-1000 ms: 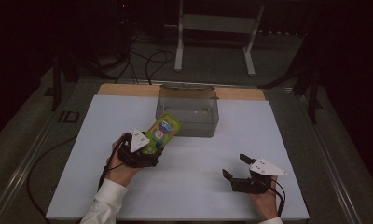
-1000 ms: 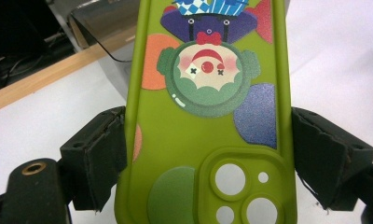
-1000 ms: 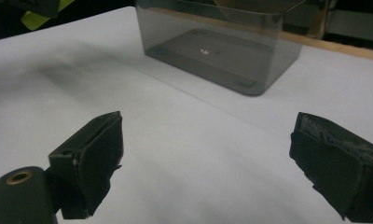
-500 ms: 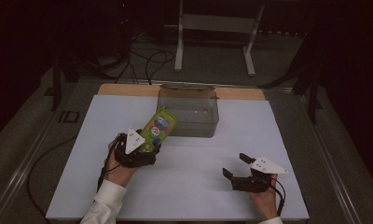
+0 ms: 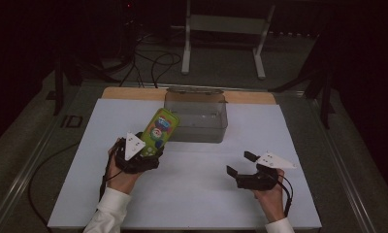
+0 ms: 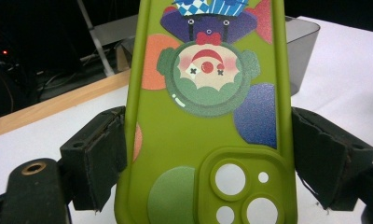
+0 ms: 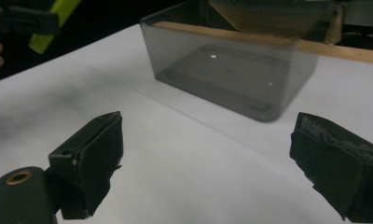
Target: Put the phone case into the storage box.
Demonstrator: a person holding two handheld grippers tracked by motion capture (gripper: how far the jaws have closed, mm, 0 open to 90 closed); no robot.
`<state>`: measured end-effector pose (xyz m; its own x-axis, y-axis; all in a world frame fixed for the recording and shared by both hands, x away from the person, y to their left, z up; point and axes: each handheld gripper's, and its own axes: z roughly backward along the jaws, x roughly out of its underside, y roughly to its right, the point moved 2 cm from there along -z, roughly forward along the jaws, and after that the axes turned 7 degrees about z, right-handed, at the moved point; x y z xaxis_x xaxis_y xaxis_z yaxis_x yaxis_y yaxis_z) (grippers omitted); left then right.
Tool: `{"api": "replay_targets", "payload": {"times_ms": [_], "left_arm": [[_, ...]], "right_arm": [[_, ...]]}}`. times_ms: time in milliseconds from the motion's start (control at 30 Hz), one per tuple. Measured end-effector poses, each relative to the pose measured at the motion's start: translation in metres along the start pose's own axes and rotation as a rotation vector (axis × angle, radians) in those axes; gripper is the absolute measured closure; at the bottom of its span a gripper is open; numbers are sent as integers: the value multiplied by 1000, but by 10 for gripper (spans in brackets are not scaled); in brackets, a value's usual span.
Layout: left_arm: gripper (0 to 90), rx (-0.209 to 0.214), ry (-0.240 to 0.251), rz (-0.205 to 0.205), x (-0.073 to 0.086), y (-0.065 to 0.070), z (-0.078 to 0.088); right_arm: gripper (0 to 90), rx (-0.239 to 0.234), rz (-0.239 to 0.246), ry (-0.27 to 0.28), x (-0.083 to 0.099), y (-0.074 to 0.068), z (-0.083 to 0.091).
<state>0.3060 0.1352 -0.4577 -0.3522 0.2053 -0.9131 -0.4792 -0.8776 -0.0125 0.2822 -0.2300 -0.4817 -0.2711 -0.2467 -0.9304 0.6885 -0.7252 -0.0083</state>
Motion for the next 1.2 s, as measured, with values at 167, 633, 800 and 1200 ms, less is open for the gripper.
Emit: {"api": "replay_targets", "payload": {"times_ms": [167,633,800,1200], "left_arm": [[161,3,5,7,0,3,-1],[161,1,47,25,-5,8,2],[161,2,54,33,-6,10,2],[161,14,65,51,-7,17,2]], "right_arm": [[96,-20,8,6,-16,-6,-11],[96,-77,15,16,-59,-24,-42],[96,-100,5,32,-73,-31,-53],[97,-135,-27,42,-92,-44,-76]]}}
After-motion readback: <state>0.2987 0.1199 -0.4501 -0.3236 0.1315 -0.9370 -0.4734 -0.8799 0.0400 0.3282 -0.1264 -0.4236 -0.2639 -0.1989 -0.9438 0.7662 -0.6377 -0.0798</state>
